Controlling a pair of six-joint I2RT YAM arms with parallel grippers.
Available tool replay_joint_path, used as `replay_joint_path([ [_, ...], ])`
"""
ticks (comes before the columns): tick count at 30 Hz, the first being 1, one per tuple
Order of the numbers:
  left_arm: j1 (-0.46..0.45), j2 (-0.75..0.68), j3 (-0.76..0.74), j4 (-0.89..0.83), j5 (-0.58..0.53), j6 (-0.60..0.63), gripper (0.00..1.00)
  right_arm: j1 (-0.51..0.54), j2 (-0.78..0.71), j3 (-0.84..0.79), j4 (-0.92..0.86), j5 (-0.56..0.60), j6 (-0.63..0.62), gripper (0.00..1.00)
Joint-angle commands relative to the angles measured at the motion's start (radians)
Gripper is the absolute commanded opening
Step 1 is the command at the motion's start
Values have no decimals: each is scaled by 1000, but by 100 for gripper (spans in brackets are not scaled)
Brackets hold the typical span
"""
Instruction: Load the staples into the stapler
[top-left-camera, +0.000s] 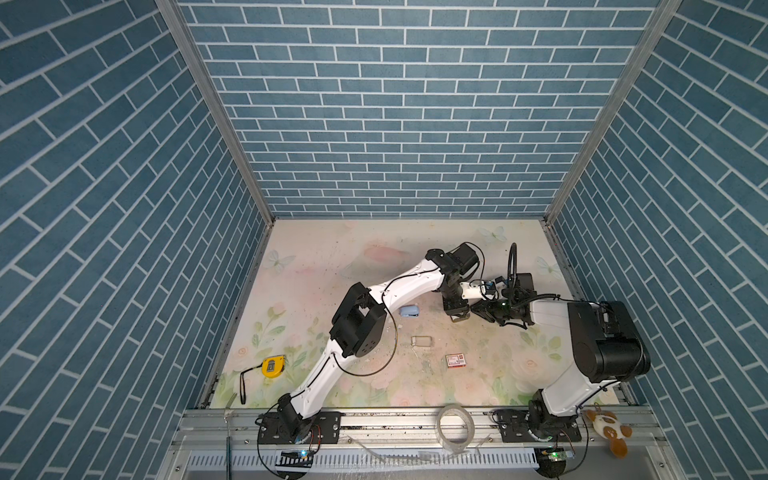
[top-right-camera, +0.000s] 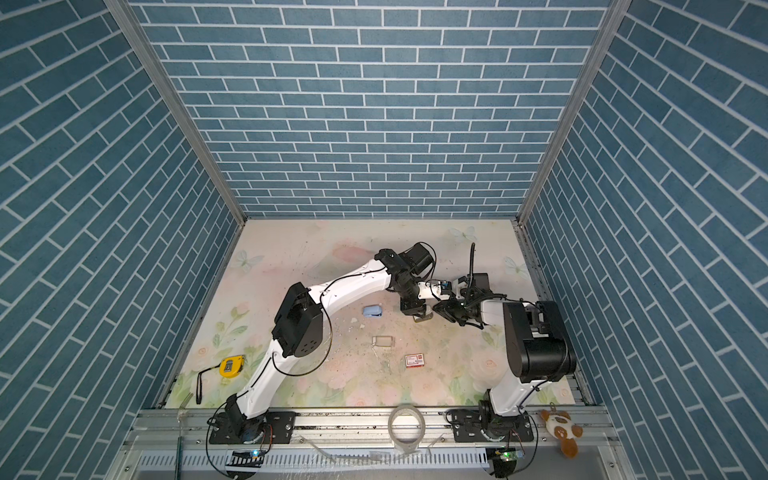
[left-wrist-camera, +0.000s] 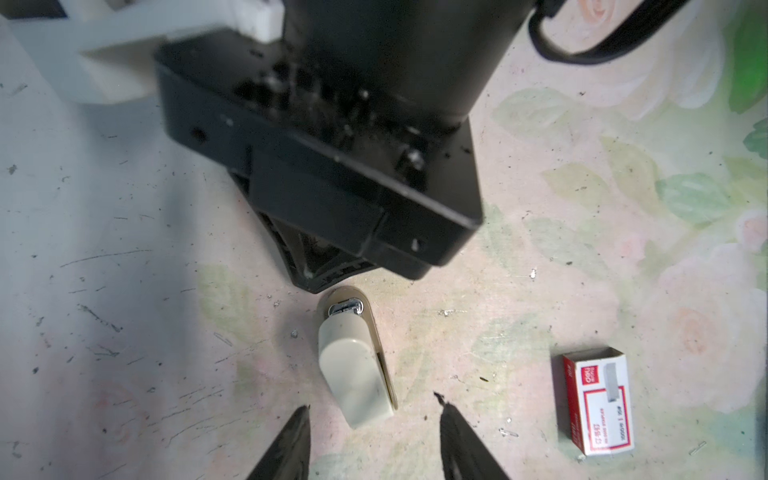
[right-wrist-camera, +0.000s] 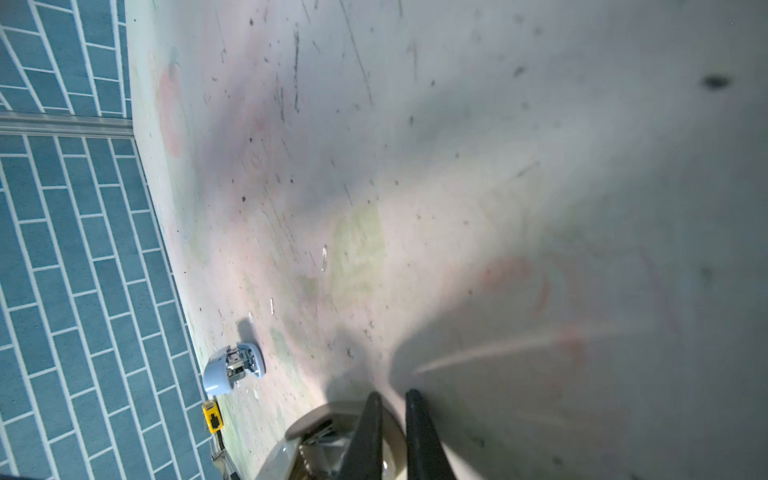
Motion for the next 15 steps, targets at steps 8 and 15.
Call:
replay_joint_path([
  [8,-5,-28,-15,14,2,4,52,2,27,-40,-18,-64,-51,12],
  [15,-5,-17,-7,15,4,5,52,8,6,-75,-22,-73,-52,10],
])
